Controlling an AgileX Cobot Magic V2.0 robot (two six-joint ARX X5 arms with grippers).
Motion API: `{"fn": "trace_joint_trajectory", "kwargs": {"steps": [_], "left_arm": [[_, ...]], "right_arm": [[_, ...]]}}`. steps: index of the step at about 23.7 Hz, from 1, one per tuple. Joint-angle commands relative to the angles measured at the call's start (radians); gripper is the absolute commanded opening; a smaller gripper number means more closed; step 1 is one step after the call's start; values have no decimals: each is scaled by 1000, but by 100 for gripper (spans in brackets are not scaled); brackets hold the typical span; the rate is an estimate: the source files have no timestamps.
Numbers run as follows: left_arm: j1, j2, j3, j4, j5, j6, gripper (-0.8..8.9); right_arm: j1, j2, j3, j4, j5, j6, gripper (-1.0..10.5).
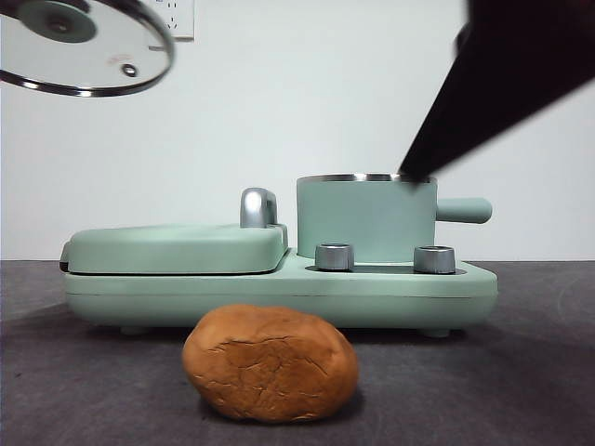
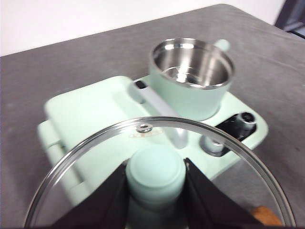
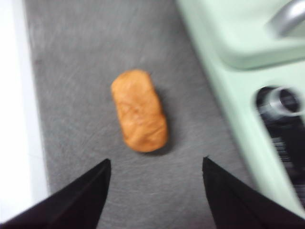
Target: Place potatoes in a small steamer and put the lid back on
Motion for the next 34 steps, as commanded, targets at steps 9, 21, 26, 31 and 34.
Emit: {"fn": "trace_joint_trajectory", "kwargs": {"steps": [9,21,26,31,34], "left_arm": [[26,-27,13,28,0,-6,15],[26,-27,13,28,0,-7,15],[26,-27,13,29,1,-7,15],[26,-27,13,29,1,-7,15],[26,-27,13,29,1,-7,15]], "right_arm": [[77,283,14,166,12,58,421],[81,416,14,307,1,115,382],[86,465,14,315,-16,134,355],[88,467,14,317,-20,161,192],[88,438,33,259,-36,213,192]]}}
